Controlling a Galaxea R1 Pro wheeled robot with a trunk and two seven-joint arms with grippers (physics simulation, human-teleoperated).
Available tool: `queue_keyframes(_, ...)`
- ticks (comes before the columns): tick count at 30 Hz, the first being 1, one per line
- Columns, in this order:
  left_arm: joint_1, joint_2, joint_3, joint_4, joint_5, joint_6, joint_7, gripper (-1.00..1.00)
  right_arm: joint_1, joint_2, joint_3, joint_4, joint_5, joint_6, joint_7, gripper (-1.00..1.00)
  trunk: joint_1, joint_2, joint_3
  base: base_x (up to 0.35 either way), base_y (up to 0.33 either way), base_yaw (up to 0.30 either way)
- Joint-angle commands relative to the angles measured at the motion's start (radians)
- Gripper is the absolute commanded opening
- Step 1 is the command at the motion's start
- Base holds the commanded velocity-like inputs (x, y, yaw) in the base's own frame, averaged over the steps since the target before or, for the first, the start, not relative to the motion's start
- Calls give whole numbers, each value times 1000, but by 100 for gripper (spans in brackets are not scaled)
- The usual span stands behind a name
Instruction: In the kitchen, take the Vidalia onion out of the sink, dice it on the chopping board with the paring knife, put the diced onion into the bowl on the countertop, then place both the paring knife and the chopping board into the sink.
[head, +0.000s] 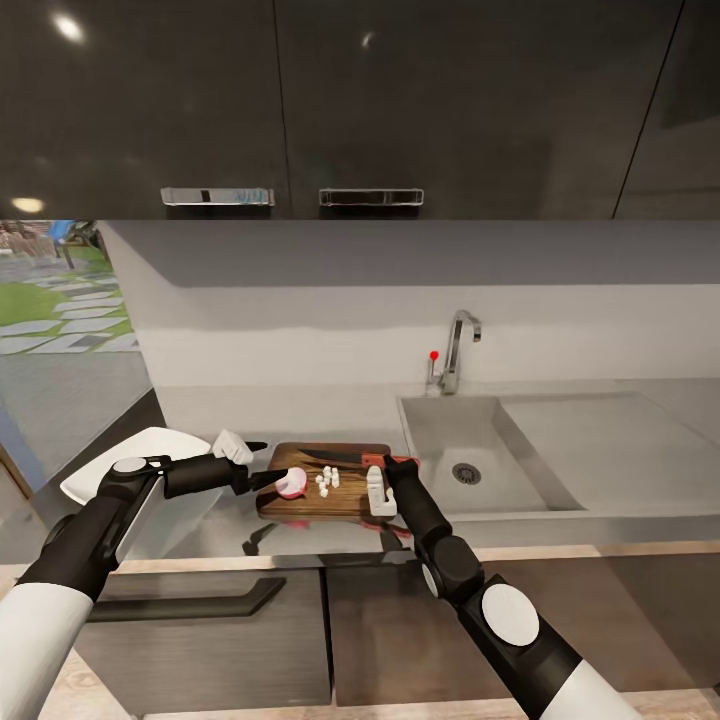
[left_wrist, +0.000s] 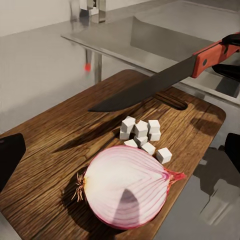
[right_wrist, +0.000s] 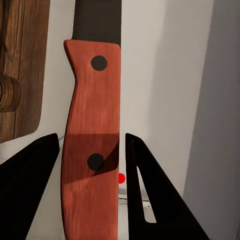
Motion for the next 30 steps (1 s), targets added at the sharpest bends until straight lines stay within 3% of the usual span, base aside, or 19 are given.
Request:
queue_keyframes(1,-1,1,-3,0,9,10,0,100,-1,-1,4,-1,10,8,4,-100,0,-1,-1,0,0,0)
queue_keyframes(15,-1,2,-2,5,9,6,3,100,-1,-1,5,-1,10,8,4,-100,0,-1,-1,0,0,0)
queue_keyframes(30,0,21,-1,14,9,2,5,100,-1,-1,5,-1,10,8,4,-100,0,-1,-1,-16,56,0)
